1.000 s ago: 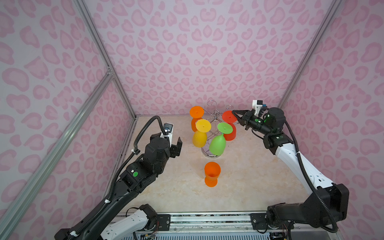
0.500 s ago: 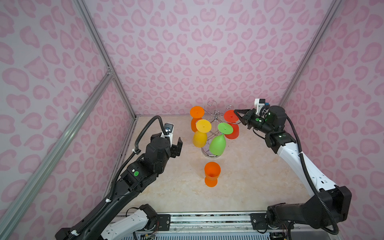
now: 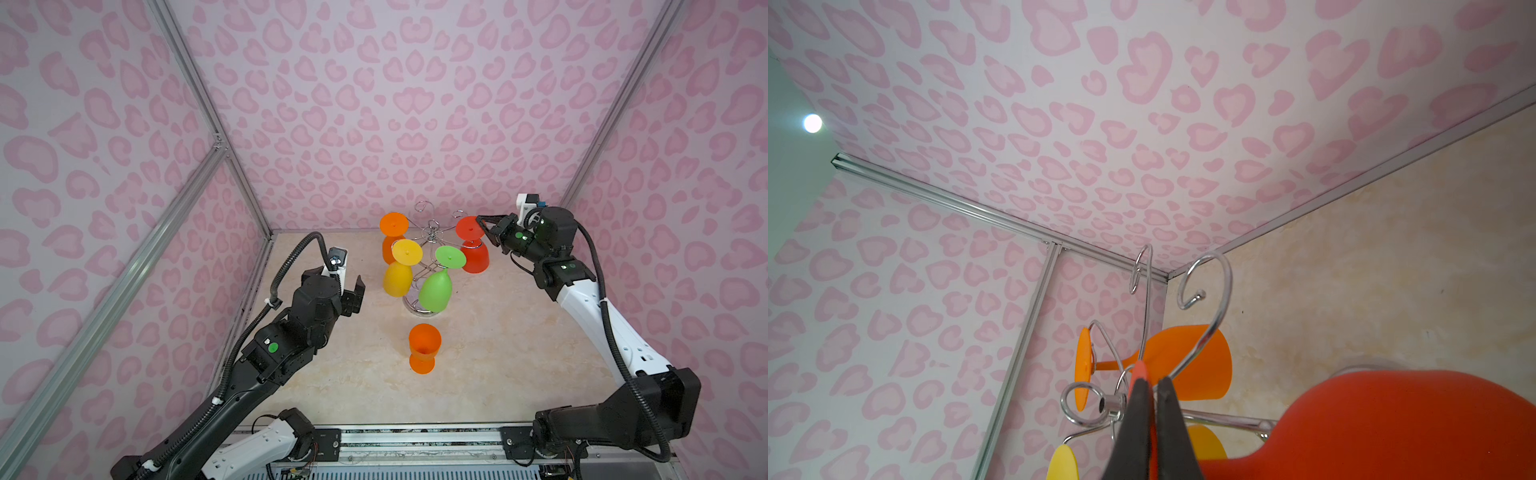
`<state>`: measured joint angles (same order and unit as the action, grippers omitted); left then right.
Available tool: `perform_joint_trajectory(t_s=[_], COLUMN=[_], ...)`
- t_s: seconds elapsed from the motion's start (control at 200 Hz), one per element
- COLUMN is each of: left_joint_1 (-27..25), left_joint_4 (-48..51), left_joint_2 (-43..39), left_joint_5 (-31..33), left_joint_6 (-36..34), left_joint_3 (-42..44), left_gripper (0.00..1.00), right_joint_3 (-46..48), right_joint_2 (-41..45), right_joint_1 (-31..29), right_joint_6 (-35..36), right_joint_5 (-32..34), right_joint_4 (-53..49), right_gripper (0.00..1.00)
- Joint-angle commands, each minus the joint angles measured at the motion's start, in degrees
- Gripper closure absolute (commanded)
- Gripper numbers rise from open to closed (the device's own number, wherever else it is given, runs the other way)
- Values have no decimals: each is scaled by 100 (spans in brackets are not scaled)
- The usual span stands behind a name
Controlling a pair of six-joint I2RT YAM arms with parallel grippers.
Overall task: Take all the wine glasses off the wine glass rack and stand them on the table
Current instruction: 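Close the right gripper on the red glass foot and lift it off the hook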
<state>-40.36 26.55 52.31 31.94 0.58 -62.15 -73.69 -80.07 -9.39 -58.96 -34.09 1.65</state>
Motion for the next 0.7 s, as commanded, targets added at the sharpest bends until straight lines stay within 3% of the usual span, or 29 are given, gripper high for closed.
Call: perform_joint_trajectory(t_s=[0.0,0.23,0.5,0.695], left_joint_1=[2,11,10,41], left_joint_4=[-77,-71,-138,-655], left_joint_2=[-50,-49,2,-118], left_joint_5=[-4,7,-129,-1073], left_joint_6=[76,65,121,483], left_joint_3=[19,10,-8,36], left_gripper=[12,12,12,13], right_joint_3=[-3,144,511,763], right_joint_2=[-58,74,890,1826], right_joint_1=[47,340,1193,1882], right_joint_6=[29,8,91,-38], right_joint_5=[-10,-28,-77,-237], right_joint_4=[160,195,-52,286], right_gripper=[100,100,100,100])
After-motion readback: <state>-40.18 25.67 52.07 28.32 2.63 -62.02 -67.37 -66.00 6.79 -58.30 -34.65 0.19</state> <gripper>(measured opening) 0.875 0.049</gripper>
